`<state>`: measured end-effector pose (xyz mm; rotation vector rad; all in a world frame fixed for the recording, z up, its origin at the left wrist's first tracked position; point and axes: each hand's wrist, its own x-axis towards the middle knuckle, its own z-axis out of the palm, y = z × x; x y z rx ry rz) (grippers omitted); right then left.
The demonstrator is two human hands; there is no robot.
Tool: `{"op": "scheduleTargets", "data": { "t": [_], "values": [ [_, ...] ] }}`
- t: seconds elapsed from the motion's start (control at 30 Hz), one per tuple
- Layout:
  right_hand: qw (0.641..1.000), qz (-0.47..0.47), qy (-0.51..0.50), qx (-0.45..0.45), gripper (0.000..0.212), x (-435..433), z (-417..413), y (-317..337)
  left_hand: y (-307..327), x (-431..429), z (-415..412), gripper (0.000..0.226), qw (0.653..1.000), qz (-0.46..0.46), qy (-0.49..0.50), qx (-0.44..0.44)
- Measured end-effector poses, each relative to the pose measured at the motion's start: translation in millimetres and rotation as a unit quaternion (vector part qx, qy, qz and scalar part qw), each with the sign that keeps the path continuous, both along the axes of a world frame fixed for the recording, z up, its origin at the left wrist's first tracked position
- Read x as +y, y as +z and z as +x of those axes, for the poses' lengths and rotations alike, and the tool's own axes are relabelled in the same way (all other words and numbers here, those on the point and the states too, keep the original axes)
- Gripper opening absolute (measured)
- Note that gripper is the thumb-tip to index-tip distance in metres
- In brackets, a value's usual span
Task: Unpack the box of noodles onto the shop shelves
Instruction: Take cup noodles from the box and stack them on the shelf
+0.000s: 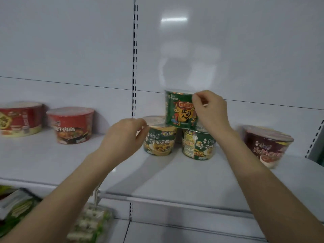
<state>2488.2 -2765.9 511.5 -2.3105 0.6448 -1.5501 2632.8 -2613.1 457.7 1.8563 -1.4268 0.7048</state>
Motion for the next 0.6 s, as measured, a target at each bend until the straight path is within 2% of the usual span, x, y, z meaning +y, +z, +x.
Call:
{"op": "scheduleTargets", "data": {
  "t": [0.2,0.37,0.6],
  "values": [
    [0.987,-0.012,0.152,0.047,0.019,99.7,89.4,-12.1,-28.5,95.6,17.3,0.043,0.997,0.04,0.071,-0.012],
    [0.962,0.003,0.259,0.086,0.018,217.8,170.6,-41.4,-56.3,226.7,53.9,0.035,0.978,0.096,0.186,0.027],
    [0.888,0.0,0.433,0.154,0.019,445.9,268.5,-95.2,-105.8,462.9,85.6,0.028,0.896,0.173,0.395,0.101]
  ]
}}
